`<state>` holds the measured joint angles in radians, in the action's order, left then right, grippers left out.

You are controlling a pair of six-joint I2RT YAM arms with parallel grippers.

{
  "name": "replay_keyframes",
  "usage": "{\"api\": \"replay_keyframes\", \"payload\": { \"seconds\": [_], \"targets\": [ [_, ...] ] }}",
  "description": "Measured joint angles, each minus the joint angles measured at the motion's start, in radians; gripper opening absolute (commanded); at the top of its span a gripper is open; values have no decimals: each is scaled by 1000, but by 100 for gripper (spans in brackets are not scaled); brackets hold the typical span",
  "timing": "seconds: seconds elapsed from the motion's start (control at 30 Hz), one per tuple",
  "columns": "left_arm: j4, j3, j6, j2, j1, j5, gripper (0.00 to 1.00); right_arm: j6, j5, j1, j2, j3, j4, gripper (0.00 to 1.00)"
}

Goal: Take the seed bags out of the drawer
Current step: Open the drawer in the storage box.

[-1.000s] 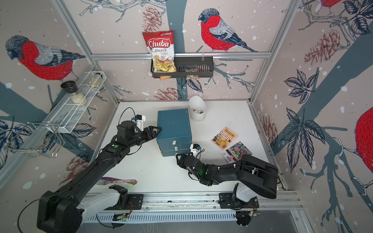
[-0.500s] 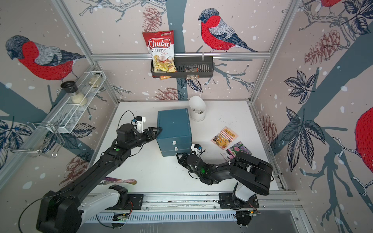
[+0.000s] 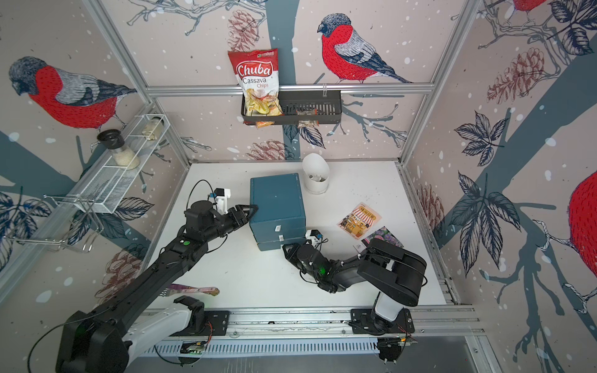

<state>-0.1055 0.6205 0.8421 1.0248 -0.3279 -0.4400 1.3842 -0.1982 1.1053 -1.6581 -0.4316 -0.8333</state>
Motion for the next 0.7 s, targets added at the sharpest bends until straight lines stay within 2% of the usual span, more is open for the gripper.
{"api": "replay_keyframes", "payload": {
  "seconds": [0.7],
  "targets": [
    [-31, -15, 22, -2, -12, 31, 55, 64, -4, -10, -97, -11, -122, 32]
  ]
}}
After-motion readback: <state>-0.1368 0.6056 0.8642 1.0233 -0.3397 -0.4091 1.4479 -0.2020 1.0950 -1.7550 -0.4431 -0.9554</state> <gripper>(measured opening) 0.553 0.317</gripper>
